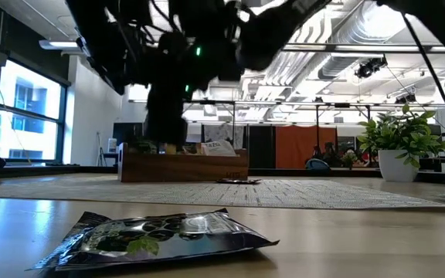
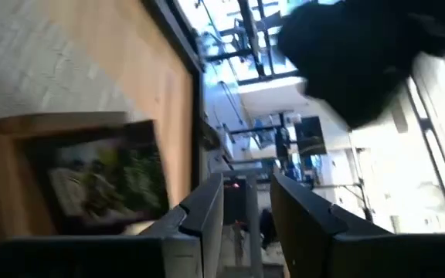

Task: Pick & Place Tea
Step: Put the purple tea bag into the left section of the wooden organizer

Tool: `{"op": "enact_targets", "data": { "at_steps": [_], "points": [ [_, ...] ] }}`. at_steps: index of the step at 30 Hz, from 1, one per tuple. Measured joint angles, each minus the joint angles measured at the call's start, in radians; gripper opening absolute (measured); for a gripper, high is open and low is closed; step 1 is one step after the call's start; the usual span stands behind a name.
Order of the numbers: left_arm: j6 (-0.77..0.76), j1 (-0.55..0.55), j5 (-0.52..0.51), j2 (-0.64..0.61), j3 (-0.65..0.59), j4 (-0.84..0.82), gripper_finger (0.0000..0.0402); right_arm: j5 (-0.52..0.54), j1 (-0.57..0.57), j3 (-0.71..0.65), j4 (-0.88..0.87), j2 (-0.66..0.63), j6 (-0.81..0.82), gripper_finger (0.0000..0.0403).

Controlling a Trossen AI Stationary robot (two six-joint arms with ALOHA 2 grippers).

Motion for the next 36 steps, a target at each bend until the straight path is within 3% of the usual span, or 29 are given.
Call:
{"op": "enact_targets", "data": {
  "at_steps": [4, 8, 13, 19, 28, 32, 36],
  "points": [
    [-0.093, 0.000, -0.007, -0.004, 0.000, -0.100, 0.0101, 0.098, 0.020, 0.000, -0.158, -0.083, 0.045, 0.0103],
    [-0.204, 0.000, 0.008, -0.003, 0.000, -0.209, 0.0101, 0.142, 0.036, 0.000, -0.442, -0.183, 0.225, 0.0096],
    [-0.313, -0.003, 0.010, -0.004, 0.000, -0.315, 0.0101, 0.139, 0.054, 0.000, -0.901, -0.329, 0.633, 0.0085],
    [-0.271, -0.076, 0.038, -0.017, -0.001, -0.350, 0.0101, 0.144, 0.097, 0.000, -1.405, -0.452, 1.138, 0.0083],
    [-0.281, -0.235, 0.106, -0.267, -0.043, -0.334, 0.0101, 0.219, 0.203, -0.003, -2.026, -0.477, 1.774, 0.0083],
    [-0.287, -0.316, 0.155, -0.415, -0.129, -0.228, 0.0101, 0.192, 0.229, -0.107, -2.021, -0.507, 1.852, 0.0083],
    [-0.256, -0.393, 0.222, -0.538, -0.238, -0.047, 0.0101, 0.016, 0.237, -0.293, -1.868, -0.585, 1.782, 0.0083]
  ]
}}
